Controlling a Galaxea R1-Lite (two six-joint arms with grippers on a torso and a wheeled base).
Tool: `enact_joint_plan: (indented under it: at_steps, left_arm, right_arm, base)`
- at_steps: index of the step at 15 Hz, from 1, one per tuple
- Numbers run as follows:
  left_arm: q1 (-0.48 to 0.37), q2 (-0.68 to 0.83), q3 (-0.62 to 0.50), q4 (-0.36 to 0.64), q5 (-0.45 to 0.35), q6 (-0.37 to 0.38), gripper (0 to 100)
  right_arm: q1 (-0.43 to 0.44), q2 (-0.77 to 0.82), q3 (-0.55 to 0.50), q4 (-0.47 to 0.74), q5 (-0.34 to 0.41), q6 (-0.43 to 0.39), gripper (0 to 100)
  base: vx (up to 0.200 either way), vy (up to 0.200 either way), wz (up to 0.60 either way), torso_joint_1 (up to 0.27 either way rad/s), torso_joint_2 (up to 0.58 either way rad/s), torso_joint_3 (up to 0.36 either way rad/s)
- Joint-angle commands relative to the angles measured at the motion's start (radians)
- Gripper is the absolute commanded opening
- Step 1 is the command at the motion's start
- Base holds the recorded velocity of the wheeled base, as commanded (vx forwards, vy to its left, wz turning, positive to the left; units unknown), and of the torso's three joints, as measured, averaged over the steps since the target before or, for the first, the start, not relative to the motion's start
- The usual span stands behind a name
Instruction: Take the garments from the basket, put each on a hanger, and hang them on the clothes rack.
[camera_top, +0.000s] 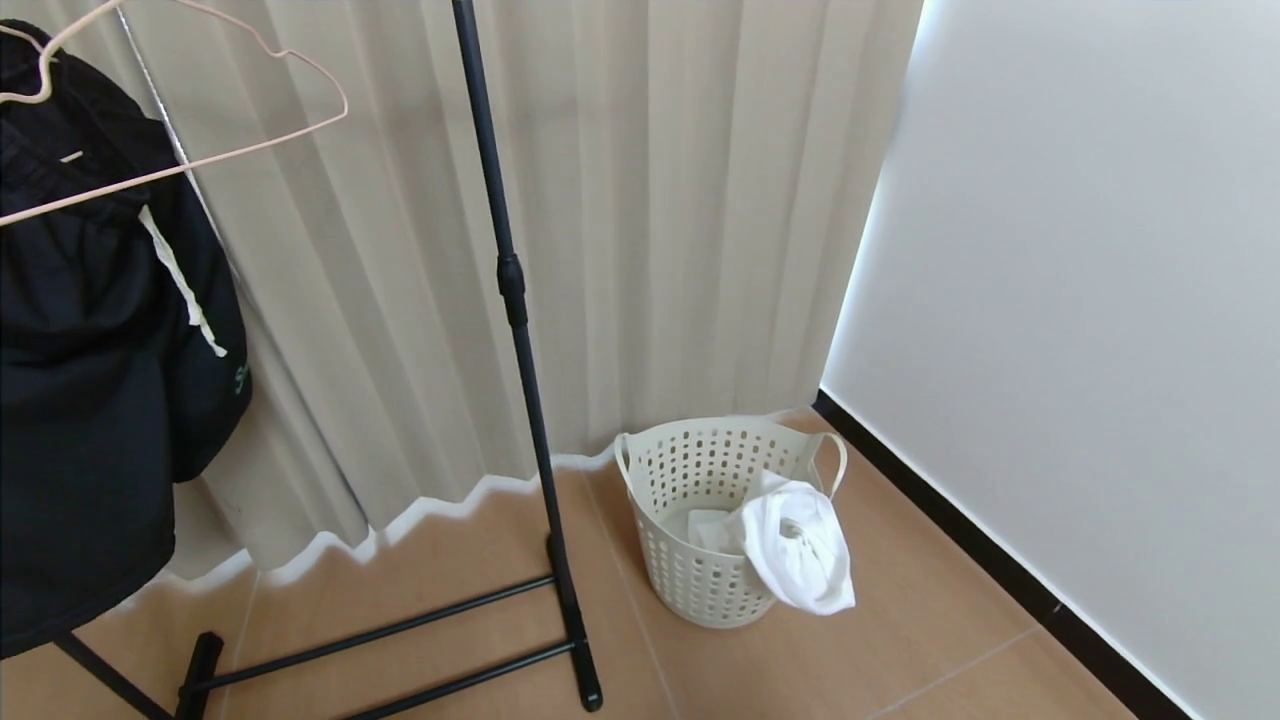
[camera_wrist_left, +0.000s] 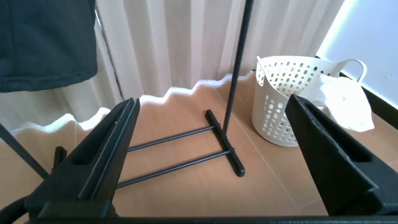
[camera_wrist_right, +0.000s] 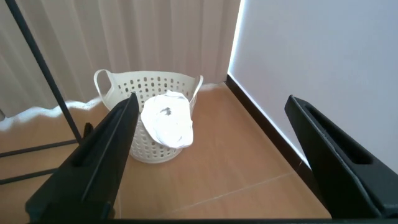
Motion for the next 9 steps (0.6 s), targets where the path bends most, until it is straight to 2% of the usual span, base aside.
enact_joint_plan:
  at_steps: [1,5,9]
  left_arm:
    - [0.000,0.001,0.000,0.000,0.001,-0.001,100]
    - [0.000,0.001,0.000,0.000,0.001,-0.001,100]
    - [0.000,0.001,0.000,0.000,0.001,0.002,100]
  right_arm:
    - [0.000,0.002,0.000,0.000,0.001,0.000,100]
    - [0.000,0.002,0.000,0.000,0.001,0.003,100]
    - [0.000,0.002,0.000,-0.002,0.001,0.000,100]
  base:
    - [0.200,0.000,0.00,0.007,0.00,0.002]
    - [0.200,0.000,0.00,0.001,0.00,0.005]
    - [0.000,0.000,0.00,0.000,0.00,0.000]
